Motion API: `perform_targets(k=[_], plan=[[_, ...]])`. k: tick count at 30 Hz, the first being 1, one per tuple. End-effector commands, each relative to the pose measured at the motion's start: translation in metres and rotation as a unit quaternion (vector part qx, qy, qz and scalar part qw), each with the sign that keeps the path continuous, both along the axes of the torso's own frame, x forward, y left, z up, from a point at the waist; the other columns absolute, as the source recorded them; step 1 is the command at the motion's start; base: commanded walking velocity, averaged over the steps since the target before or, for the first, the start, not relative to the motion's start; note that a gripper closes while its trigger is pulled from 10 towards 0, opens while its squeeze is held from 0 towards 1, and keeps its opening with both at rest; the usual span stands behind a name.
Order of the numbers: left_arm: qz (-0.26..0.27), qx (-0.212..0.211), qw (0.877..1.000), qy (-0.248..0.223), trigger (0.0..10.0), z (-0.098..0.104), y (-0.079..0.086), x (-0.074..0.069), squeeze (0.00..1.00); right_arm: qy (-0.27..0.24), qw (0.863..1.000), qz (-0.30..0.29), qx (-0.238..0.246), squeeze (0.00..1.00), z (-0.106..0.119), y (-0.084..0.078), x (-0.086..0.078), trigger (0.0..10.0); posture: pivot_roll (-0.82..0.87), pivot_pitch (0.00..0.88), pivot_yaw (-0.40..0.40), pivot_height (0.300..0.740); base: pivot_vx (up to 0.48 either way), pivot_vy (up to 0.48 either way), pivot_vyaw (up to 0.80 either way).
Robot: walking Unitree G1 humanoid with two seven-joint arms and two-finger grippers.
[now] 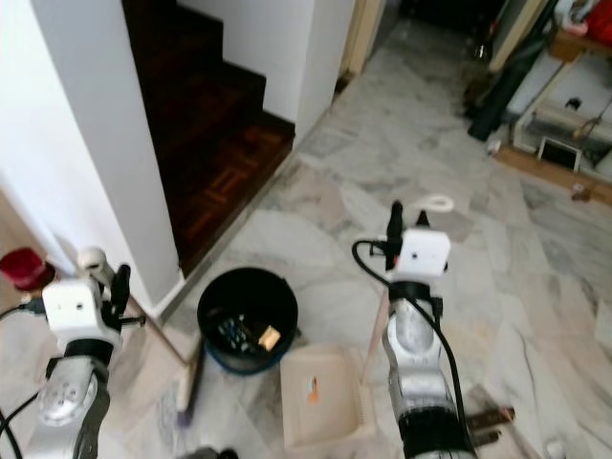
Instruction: Sweep floor
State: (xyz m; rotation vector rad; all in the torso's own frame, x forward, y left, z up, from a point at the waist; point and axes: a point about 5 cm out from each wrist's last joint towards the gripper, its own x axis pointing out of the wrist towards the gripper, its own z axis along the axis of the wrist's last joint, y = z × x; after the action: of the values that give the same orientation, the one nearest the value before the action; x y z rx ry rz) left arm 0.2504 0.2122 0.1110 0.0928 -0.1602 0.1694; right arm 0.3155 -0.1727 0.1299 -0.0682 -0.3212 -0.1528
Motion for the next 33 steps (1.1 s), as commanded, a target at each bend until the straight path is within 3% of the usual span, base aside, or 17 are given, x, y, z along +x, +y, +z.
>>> perform_targets(k=[1,33], plan=[[-0.011,0.003,1.0,-0.016,10.0,0.0067,-0.0058,0.001,0.0,-0.017,1.0,-0.014,0.006,0.0,0.0076,-0.0076,0.0008,10.0,0.15,0.123,-0.116,0.74,0.0,0.0,0.0],[-0.022,0.013,0.999,-0.021,10.0,0.0097,-0.0087,0.0015,0.0,-0.015,1.0,-0.021,0.009,0.0,0.0058,-0.01,0.0012,10.0,0.15,0.123,-0.111,0.74,0.0,0.0,0.0]])
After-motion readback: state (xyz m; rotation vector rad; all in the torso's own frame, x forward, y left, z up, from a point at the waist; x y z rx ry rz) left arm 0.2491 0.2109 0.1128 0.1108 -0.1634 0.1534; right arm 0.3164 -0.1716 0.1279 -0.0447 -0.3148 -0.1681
